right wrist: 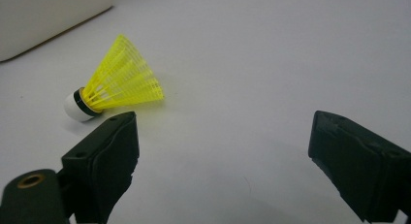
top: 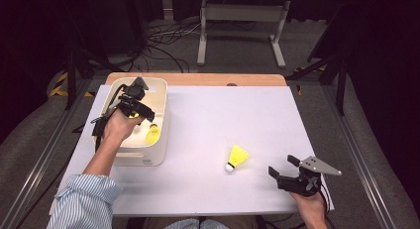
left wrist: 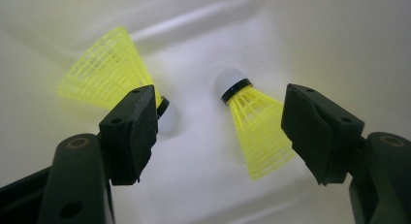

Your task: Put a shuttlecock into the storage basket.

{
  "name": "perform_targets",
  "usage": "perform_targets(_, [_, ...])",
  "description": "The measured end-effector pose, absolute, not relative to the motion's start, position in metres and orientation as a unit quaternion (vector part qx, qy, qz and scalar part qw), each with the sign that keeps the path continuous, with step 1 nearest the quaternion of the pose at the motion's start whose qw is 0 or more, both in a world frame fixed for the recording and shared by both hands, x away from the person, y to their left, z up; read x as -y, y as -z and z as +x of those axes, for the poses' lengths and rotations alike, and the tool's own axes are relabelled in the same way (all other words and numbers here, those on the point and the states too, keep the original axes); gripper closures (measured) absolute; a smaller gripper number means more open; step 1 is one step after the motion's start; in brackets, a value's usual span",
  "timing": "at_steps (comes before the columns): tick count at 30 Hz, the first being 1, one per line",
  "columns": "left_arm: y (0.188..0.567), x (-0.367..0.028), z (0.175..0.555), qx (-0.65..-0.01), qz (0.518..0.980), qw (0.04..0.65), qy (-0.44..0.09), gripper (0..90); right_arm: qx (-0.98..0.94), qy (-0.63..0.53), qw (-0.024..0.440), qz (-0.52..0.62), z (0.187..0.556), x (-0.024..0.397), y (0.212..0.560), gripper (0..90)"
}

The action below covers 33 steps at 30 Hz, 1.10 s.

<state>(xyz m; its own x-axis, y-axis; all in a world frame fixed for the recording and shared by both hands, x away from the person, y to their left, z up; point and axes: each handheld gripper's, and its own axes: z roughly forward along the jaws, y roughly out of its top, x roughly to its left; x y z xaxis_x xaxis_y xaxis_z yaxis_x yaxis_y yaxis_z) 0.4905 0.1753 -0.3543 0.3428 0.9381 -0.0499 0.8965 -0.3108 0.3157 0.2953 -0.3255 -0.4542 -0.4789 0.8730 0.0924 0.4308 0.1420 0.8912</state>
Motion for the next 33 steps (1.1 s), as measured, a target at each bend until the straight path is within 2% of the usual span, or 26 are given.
perform_targets(33, [0.340, -0.170, 0.474, -0.539, 0.823, 0.159, -0.077, 34.4, -0.719, -0.472, 0.232, 0.454, 0.296, 0.325, 0.455, 11.8])
